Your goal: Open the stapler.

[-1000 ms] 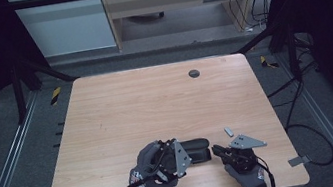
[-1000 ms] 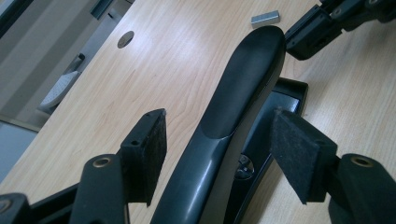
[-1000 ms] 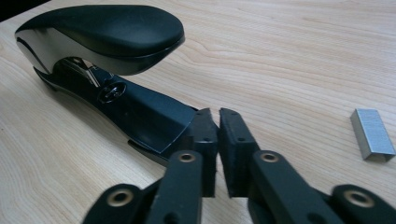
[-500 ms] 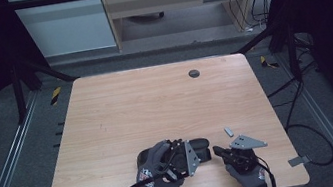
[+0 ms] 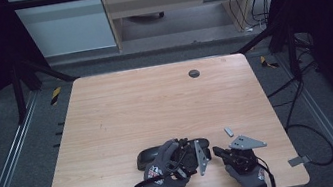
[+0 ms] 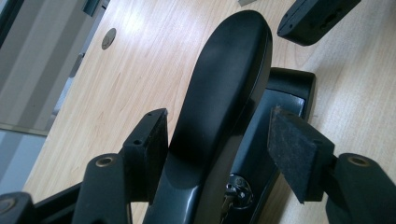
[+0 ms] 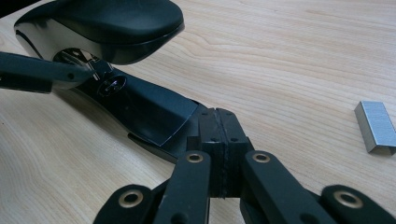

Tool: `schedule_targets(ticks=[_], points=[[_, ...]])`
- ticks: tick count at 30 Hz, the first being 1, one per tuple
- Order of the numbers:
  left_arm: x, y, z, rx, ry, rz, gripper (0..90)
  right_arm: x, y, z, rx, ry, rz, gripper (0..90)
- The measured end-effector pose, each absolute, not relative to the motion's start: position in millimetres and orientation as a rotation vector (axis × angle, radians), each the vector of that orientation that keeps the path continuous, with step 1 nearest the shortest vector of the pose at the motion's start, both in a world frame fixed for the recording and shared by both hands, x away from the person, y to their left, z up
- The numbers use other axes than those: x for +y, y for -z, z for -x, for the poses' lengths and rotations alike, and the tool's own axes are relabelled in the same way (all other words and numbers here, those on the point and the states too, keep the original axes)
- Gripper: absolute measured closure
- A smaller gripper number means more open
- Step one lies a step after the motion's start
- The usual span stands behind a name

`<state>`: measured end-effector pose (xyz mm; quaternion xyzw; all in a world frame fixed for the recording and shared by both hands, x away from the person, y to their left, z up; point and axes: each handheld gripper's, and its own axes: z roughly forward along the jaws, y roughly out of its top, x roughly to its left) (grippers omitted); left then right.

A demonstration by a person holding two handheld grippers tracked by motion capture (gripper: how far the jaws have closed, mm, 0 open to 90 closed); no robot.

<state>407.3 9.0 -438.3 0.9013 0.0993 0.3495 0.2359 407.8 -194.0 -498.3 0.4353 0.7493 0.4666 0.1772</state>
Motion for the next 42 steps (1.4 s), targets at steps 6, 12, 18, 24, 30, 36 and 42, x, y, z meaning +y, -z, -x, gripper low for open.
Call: schedule_targets(ticks=[6,12,18,24,30,36,42], points=[[1.5,441.9,-412.4,0.267,-0.974,-2.492,39.0,-193.7,499.1,-408.0,2.124,-1.320,-1.233,90.0],[-4.3,445.3,-418.2,0.269,-0.995,-2.501,39.9,-193.9,499.6,-408.5,2.128,-1.319,-1.231,90.0],[-7.8,446.6,-420.0,0.261,-1.024,-2.511,43.2,-194.1,499.5,-408.2,2.120,-1.324,-1.234,90.0],[-14.4,447.2,-418.7,0.236,-1.060,-2.527,45.1,-192.7,501.1,-409.1,2.125,-1.330,-1.233,90.0],[-16.6,446.5,-417.1,0.209,-1.087,-2.549,47.5,-190.6,502.8,-410.5,2.129,-1.330,-1.236,90.0],[-17.1,446.7,-416.6,0.194,-1.104,-2.552,48.3,-188.4,503.6,-412.8,2.136,-1.339,-1.238,90.0],[-17.9,448.7,-415.4,0.186,-1.125,-2.540,49.2,-182.4,506.6,-415.8,2.160,-1.328,-1.249,90.0]])
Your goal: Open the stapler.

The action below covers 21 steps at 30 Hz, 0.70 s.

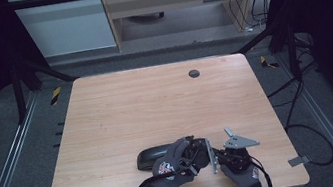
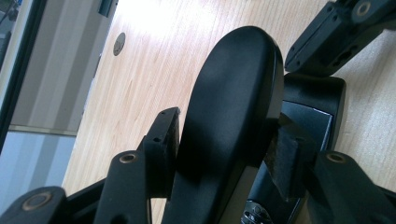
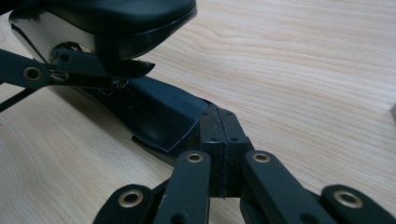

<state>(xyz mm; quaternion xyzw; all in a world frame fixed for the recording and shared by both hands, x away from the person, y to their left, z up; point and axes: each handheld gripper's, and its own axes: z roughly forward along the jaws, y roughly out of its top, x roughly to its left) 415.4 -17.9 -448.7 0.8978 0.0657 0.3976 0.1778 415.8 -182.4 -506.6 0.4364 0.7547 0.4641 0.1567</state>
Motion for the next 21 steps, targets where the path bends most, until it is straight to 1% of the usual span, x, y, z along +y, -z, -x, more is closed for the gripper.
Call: schedule_targets(ticks=[15,21], points=[[-16.6,449.3,-414.6,0.182,-1.136,-2.532,49.4,-167.7,508.8,-418.7,2.193,-1.341,-1.223,90.0],[-15.6,449.3,-414.7,0.196,-1.125,-2.510,49.4,-168.5,509.4,-418.7,2.190,-1.361,-1.251,90.0]])
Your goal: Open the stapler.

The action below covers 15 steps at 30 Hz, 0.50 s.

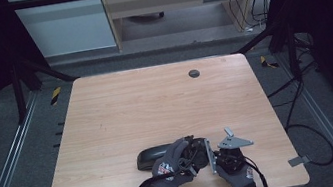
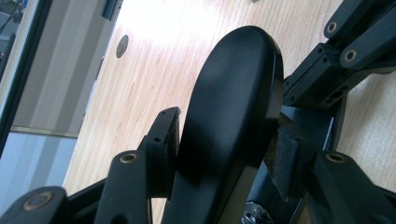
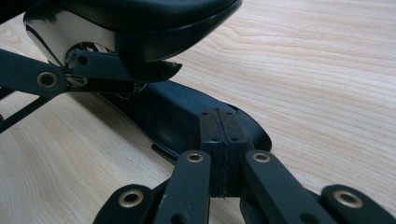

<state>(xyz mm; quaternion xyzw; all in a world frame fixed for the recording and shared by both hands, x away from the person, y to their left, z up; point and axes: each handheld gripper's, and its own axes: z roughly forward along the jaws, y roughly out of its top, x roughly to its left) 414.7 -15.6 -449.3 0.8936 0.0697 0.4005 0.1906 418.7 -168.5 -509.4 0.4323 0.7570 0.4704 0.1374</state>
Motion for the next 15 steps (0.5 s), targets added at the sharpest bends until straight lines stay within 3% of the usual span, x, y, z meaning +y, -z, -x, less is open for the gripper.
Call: schedule_targets(ticks=[15], points=[[-13.1,445.7,-415.8,0.201,-1.090,-2.518,49.1,-166.2,509.4,-416.2,2.174,-1.346,-1.254,90.0]])
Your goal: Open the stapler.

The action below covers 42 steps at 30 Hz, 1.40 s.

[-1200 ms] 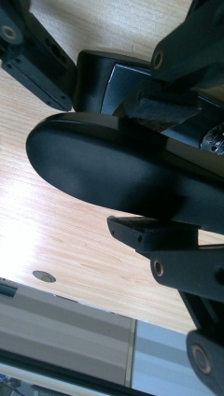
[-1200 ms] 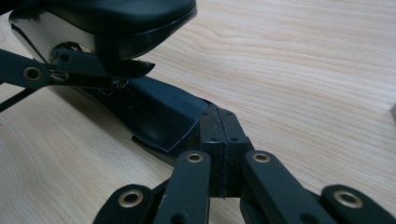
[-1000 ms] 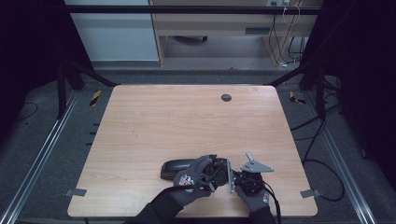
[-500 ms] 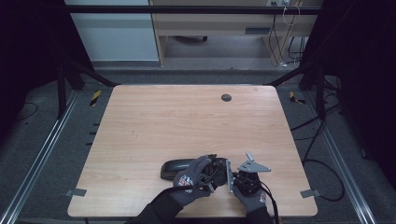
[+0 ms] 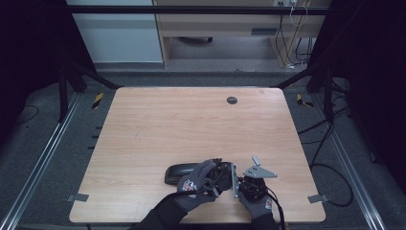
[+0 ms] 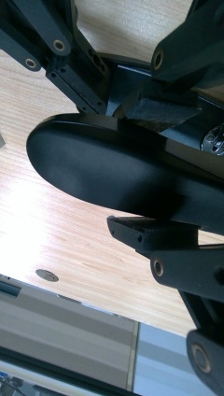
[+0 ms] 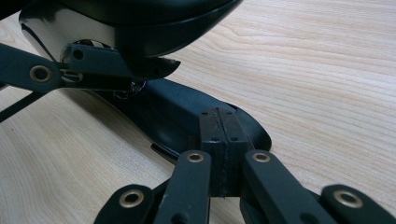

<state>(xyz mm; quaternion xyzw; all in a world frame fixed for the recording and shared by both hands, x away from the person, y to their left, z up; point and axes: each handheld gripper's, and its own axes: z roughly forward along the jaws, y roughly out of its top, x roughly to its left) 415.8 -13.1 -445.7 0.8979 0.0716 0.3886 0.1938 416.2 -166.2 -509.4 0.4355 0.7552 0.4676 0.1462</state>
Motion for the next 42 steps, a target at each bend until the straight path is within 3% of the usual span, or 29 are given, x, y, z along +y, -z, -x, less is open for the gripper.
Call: schedule_targets(ticks=[42], points=[[-10.2,446.0,-413.8,0.237,-1.063,-2.488,48.5,-169.0,510.4,-417.7,2.180,-1.376,-1.277,90.0]])
